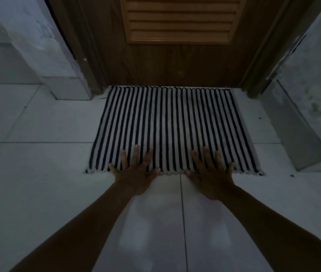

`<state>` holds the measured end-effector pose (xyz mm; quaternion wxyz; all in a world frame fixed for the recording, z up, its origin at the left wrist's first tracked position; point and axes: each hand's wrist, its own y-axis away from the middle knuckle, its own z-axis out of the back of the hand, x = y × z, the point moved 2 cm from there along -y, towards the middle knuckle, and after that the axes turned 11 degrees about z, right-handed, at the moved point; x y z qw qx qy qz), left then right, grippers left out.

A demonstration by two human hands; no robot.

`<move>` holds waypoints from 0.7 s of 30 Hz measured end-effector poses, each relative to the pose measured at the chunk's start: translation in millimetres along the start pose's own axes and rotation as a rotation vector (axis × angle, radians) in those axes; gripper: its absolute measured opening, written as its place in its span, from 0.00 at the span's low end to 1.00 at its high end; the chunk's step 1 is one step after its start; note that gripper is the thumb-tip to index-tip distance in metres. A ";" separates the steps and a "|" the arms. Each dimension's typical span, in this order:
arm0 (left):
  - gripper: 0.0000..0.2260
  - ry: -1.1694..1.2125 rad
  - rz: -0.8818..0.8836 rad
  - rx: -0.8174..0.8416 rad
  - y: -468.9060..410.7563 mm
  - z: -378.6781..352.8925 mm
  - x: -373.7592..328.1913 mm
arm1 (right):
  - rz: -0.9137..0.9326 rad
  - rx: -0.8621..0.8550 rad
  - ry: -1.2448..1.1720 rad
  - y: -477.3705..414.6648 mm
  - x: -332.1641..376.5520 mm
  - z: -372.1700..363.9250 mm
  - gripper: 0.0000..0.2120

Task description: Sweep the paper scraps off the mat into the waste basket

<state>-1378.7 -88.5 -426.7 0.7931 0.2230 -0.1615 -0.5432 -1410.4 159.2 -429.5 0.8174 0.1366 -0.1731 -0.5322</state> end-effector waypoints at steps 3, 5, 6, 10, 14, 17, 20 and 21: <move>0.34 -0.008 -0.001 -0.003 4.4 0.9 -0.3 | 0.004 0.010 -0.004 2.2 0.6 2.0 0.37; 0.35 -0.029 -0.006 -0.005 9.3 2.2 -1.7 | 0.007 0.020 -0.016 4.5 1.1 3.4 0.37; 0.34 -0.038 -0.010 -0.007 11.7 2.8 -2.0 | 0.003 0.024 -0.025 5.4 1.6 3.4 0.37; 0.34 -0.052 -0.016 0.006 32.5 18.8 6.6 | -0.023 -0.038 -0.045 17.1 10.5 16.1 0.39; 0.33 -0.020 -0.027 -0.065 79.9 77.2 22.3 | -0.035 -0.093 -0.089 62.8 32.1 70.0 0.37; 0.32 0.101 -0.029 -0.059 140.5 133.9 29.0 | -0.064 -0.115 -0.186 112.5 62.1 134.9 0.35; 0.31 0.135 -0.058 -0.089 214.8 203.6 35.9 | -0.070 -0.155 -0.215 171.9 99.6 212.6 0.35; 0.31 0.140 -0.073 -0.102 242.9 225.5 39.0 | -0.069 -0.176 -0.220 194.8 112.3 238.7 0.35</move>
